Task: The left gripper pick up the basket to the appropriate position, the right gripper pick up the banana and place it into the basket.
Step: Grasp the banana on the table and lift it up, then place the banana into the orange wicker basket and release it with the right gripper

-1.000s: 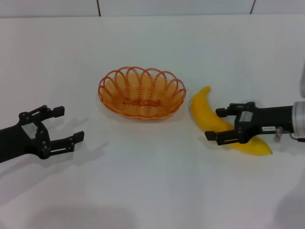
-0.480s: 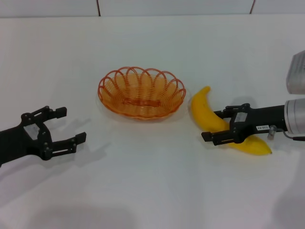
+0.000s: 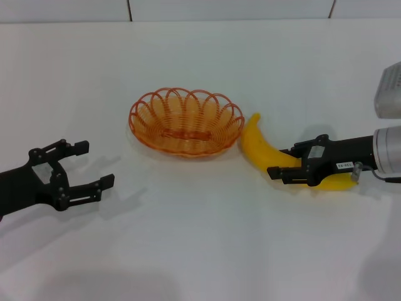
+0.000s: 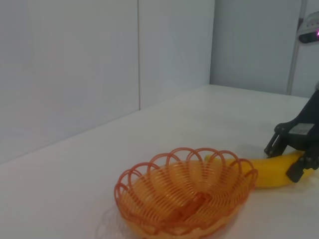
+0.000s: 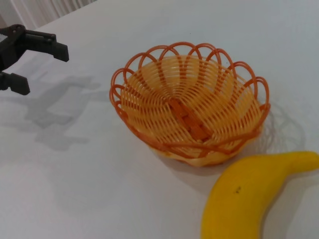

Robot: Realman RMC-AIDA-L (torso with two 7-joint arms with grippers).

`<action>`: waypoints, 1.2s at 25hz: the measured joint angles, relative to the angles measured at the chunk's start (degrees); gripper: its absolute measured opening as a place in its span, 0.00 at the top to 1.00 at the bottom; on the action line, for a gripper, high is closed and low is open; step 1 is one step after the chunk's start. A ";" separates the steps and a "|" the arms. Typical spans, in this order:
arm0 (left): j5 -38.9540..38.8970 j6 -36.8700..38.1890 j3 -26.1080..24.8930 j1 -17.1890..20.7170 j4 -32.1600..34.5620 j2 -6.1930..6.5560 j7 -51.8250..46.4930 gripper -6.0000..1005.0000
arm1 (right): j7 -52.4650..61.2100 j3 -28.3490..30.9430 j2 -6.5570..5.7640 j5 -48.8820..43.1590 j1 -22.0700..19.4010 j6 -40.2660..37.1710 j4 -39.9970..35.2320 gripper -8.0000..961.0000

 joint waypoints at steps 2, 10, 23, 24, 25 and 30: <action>0.00 0.04 0.00 0.00 0.00 0.01 0.01 0.10 | 0.25 0.18 0.03 0.06 -0.01 0.30 -0.21 0.39; 0.00 0.07 0.00 0.31 0.02 0.05 0.04 0.10 | 1.48 0.50 0.12 12.26 -2.75 2.11 -5.55 0.48; -1.32 0.02 0.16 -1.89 -3.30 -0.11 -0.19 0.10 | -21.93 -13.12 0.40 34.15 1.07 -3.52 -0.14 0.47; -1.61 0.02 0.20 -2.23 -3.70 -0.07 -0.23 0.10 | -21.91 -15.00 0.44 34.17 2.03 -1.65 0.49 0.47; -1.74 0.03 0.21 -2.65 -4.06 -0.04 -0.29 0.10 | -21.80 -17.60 0.61 34.23 3.79 1.67 1.98 0.47; -1.98 0.03 0.34 -4.08 -5.15 -0.06 -0.33 0.10 | -21.76 -21.38 1.04 34.34 7.89 9.29 5.93 0.47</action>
